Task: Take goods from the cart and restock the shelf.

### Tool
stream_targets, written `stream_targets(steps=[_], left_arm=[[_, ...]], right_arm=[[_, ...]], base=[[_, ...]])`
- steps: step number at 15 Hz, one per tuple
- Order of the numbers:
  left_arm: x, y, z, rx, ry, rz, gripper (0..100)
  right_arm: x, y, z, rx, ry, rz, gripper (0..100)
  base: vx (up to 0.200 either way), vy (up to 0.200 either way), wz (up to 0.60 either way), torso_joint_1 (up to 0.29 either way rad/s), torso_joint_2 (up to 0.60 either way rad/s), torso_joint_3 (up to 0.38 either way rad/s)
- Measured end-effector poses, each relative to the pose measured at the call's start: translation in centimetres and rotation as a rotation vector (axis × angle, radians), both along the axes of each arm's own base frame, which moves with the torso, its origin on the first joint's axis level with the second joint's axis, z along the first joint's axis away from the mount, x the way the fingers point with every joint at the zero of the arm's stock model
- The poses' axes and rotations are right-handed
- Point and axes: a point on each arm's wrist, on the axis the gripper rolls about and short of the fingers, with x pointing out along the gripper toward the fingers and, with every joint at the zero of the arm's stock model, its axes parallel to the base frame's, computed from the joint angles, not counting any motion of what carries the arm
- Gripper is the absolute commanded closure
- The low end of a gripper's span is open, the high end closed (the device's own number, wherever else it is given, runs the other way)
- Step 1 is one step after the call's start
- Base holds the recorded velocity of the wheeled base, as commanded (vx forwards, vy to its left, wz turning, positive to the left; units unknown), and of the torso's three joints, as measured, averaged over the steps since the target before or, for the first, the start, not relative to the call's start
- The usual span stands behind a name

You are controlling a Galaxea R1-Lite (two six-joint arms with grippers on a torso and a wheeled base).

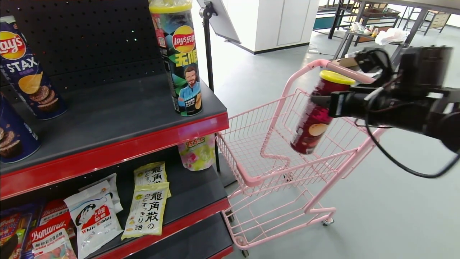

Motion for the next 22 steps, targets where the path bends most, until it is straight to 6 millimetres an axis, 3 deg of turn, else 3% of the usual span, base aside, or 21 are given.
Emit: stream_targets(steps=[2, 4, 7, 10, 15, 22], left_arm=[[0.0, 0.0, 0.0, 0.000, 0.002, -0.007, 0], [0.2, -0.1, 0.1, 0.006, 0.007, -0.012, 0], [0.3, -0.1, 0.8, 0.028, -0.001, -0.012, 0], [0.3, -0.1, 1.0, 0.061, -0.007, -0.008, 0], [0.0, 0.0, 1.3, 0.061, -0.028, -0.007, 0], [-0.5, 0.1, 1.2, 0.102, -0.051, -0.021, 0]], right_arm=[[-6.2, -2.2, 0.7, -0.022, 0.054, -0.037, 100], [-12.6, -4.2, 0.0, -0.057, 0.090, -0.074, 100], [-18.5, -6.3, -2.1, -0.128, 0.131, -0.145, 100], [-20.4, -7.2, -2.1, -0.146, 0.075, -0.194, 100], [-21.6, -7.4, -2.3, -0.163, 0.043, -0.198, 100], [-22.5, -7.5, -3.1, -0.192, 0.035, -0.190, 100]], base=[[0.000, 0.000, 0.00, 0.000, 0.00, 0.000], [0.000, 0.000, 0.00, 0.000, 0.00, 0.000], [0.000, 0.000, 0.00, 0.000, 0.00, 0.000], [-0.133, 0.000, 0.00, 0.000, 0.00, 0.003], [-0.200, 0.000, 0.00, 0.004, 0.00, 0.005], [0.000, 0.000, 0.00, 0.036, -0.09, -0.055]])
